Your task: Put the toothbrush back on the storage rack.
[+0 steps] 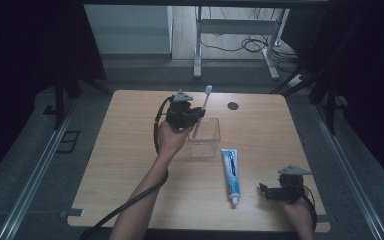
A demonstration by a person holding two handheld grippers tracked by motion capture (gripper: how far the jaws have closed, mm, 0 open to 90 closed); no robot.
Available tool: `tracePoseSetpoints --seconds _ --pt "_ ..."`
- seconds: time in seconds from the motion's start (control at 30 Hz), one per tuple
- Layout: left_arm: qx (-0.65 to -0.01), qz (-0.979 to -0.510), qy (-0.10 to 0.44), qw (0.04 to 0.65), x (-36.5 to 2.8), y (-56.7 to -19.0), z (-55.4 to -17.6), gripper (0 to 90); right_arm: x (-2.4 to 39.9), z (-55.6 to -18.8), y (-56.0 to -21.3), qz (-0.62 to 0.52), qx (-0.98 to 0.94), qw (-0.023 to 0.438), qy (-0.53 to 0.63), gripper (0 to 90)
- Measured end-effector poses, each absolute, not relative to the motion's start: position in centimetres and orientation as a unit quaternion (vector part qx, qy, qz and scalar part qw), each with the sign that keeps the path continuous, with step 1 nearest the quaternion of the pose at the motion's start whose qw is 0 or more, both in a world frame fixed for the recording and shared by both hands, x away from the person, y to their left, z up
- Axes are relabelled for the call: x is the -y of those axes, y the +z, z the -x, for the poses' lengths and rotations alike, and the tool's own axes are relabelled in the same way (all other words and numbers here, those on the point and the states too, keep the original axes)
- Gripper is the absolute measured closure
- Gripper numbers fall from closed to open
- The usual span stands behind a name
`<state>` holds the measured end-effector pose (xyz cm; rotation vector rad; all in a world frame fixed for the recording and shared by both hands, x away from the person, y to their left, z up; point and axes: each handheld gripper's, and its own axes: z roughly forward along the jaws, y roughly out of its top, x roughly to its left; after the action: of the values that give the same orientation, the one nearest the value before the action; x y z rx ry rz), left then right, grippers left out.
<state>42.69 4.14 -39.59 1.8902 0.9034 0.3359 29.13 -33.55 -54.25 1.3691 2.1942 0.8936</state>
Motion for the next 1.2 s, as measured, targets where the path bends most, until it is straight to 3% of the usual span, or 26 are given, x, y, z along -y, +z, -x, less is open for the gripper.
tracePoseSetpoints --seconds 1.2 --pt "-0.372 -0.817 0.152 0.413 -0.5 -45.5 -43.0 79.0 33.6 -29.2 -54.3 -0.489 -0.786 0.201 0.32 0.0"
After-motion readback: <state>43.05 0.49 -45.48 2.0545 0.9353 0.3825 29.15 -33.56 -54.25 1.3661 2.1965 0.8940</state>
